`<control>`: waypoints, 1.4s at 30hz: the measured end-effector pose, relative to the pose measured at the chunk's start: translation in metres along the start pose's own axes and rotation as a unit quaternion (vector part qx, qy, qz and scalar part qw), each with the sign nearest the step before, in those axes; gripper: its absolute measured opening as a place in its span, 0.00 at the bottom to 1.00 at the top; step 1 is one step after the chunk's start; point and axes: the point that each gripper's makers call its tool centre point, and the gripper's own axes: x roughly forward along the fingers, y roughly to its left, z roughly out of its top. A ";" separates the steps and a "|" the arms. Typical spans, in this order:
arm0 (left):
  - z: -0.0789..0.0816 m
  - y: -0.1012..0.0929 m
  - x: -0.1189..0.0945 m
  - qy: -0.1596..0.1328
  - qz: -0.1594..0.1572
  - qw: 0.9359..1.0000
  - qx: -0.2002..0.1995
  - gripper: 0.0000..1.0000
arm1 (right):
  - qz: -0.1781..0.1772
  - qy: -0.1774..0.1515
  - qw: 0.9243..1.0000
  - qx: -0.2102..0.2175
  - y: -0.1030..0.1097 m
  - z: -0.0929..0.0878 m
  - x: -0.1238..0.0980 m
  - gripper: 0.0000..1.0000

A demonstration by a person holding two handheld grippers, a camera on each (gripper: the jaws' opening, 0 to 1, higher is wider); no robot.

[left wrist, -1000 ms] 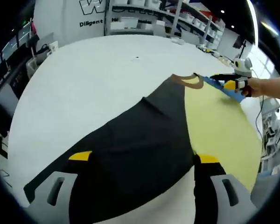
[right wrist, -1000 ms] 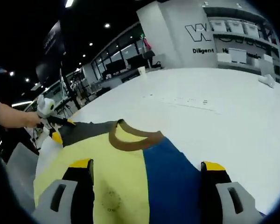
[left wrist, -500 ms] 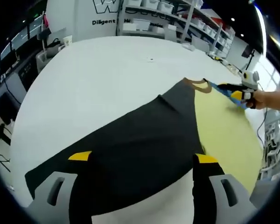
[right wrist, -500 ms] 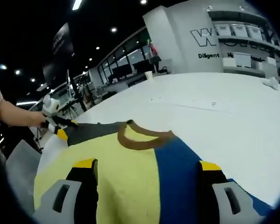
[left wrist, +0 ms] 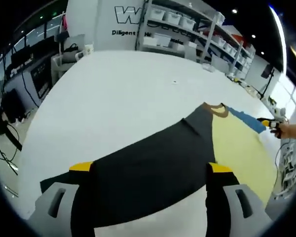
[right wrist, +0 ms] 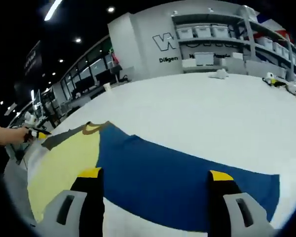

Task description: Fold the garment on the visible template until the final outline fits inside the template.

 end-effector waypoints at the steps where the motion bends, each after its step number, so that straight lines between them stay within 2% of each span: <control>1: 0.004 0.000 -0.004 -0.010 0.001 1.000 -0.002 0.94 | -0.016 -0.007 1.000 0.011 -0.010 0.000 -0.006 0.80; 3: 0.008 -0.001 -0.011 -0.024 0.005 1.000 0.000 0.94 | -0.061 -0.004 0.998 0.016 -0.037 -0.007 -0.022 0.75; 4: 0.009 -0.002 -0.014 -0.029 0.006 1.000 0.002 0.94 | -0.066 -0.004 0.998 0.019 -0.042 -0.008 -0.025 0.72; 5: 0.010 -0.003 -0.016 -0.034 0.008 0.999 0.004 0.94 | -0.089 -0.001 0.996 0.028 -0.055 -0.014 -0.033 0.70; 7: 0.012 -0.006 -0.021 -0.044 0.009 0.999 0.005 0.94 | -0.116 -0.003 0.992 0.040 -0.069 -0.021 -0.046 0.65; 8: 0.012 -0.008 -0.022 -0.047 0.011 0.999 0.005 0.93 | -0.114 0.000 0.992 0.048 -0.069 -0.026 -0.049 0.63; 10: 0.011 -0.010 -0.024 -0.050 0.010 0.999 0.002 0.93 | -0.136 0.010 0.990 0.044 -0.078 -0.034 -0.058 0.58; 12: 0.010 -0.013 -0.026 -0.052 0.010 0.999 -0.001 0.92 | -0.143 0.002 0.987 0.070 -0.082 -0.035 -0.063 0.52; 16: 0.006 -0.021 -0.026 -0.052 0.009 0.999 -0.003 0.92 | -0.165 0.012 0.983 0.075 -0.092 -0.041 -0.064 0.38; 20: 0.004 -0.027 -0.024 -0.049 0.007 0.999 -0.002 0.91 | -0.193 0.017 0.980 0.053 -0.096 -0.043 -0.068 0.22; 25: 0.005 -0.030 -0.026 -0.052 0.009 0.999 -0.003 0.91 | -0.197 0.024 0.980 0.025 -0.096 -0.042 -0.068 0.17; 27: 0.005 -0.031 -0.026 -0.053 0.009 0.999 -0.004 0.91 | -0.200 0.029 0.979 -0.006 -0.097 -0.040 -0.065 0.14; 31: 0.002 -0.032 -0.028 -0.051 0.011 0.999 -0.005 0.91 | -0.192 0.032 0.981 -0.002 -0.099 -0.039 -0.061 0.01; 32: 0.002 -0.032 -0.029 -0.051 0.011 0.999 -0.006 0.91 | -0.189 0.032 0.981 0.010 -0.098 -0.041 -0.061 0.00; 36: 0.002 -0.033 -0.033 -0.053 0.013 0.998 -0.007 0.91 | -0.184 0.035 0.982 0.021 -0.101 -0.039 -0.064 0.00; 38: 0.001 -0.033 -0.034 -0.052 0.014 0.999 -0.008 0.91 | -0.186 0.019 0.982 0.017 -0.101 -0.029 -0.065 0.00; 40: 0.001 -0.033 -0.037 -0.054 0.014 0.998 -0.009 0.91 | -0.188 0.027 0.982 -0.001 -0.100 -0.025 -0.065 0.00; 42: 0.001 -0.034 -0.040 -0.058 0.012 0.998 -0.013 0.91 | -0.189 0.014 0.982 -0.001 -0.098 -0.016 -0.067 0.00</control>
